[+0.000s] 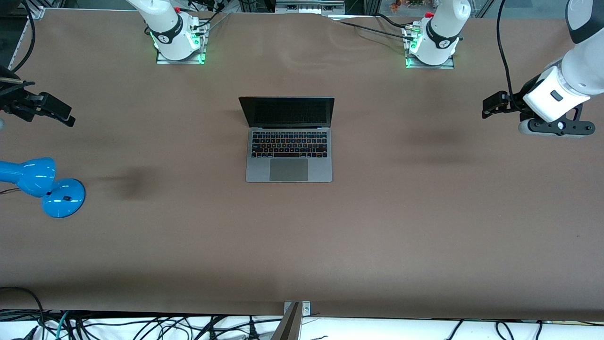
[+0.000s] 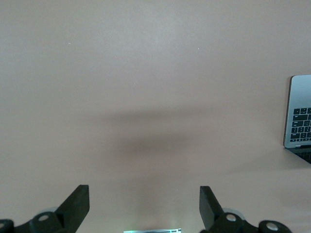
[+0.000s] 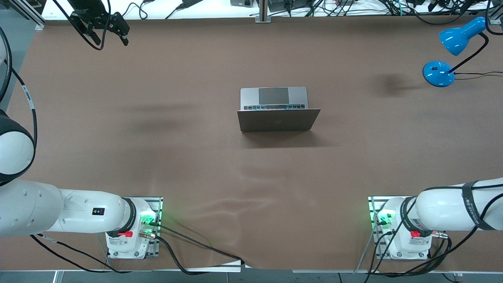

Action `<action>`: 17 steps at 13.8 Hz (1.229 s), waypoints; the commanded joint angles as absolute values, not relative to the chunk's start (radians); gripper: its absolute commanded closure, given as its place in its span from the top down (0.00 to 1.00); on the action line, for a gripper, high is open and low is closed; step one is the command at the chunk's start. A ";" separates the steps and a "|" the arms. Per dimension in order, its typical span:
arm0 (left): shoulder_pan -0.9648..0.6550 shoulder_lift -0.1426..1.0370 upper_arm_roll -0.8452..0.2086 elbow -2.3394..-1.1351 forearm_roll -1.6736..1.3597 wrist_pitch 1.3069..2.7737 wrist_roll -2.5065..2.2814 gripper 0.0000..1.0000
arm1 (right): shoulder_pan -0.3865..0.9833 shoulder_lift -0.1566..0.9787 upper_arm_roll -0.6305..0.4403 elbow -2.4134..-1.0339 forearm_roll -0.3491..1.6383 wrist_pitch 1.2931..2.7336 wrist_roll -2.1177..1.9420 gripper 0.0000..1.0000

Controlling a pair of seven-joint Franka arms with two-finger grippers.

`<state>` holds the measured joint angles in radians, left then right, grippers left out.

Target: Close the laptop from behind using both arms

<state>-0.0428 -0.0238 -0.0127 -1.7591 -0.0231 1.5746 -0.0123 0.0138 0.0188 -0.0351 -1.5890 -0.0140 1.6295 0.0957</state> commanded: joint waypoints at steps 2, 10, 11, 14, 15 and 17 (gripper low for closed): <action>-0.054 -0.041 -0.031 -1.755 -0.048 1.554 -0.028 1.00 | 0.002 0.003 -0.021 -1.601 -0.026 1.629 0.095 1.00; -0.055 -0.063 -0.158 -1.756 -0.104 1.539 -0.208 1.00 | 0.002 0.003 -0.021 -1.601 -0.021 1.629 0.095 1.00; -0.055 -0.063 -0.184 -1.756 -0.104 1.539 -0.237 1.00 | 0.002 0.005 -0.021 -1.601 -0.021 1.629 0.095 1.00; -0.055 -0.063 -0.256 -1.756 -0.118 1.539 -0.320 1.00 | 0.002 0.005 -0.020 -1.601 -0.021 1.625 0.092 1.00; -0.055 -0.063 -0.277 -1.756 -0.135 1.540 -0.348 1.00 | 0.002 0.005 -0.020 -1.601 -0.021 1.624 0.091 1.00; -0.055 -0.060 -0.317 -1.756 -0.153 1.546 -0.408 1.00 | 0.003 0.005 -0.020 -1.601 -0.021 1.623 0.089 1.00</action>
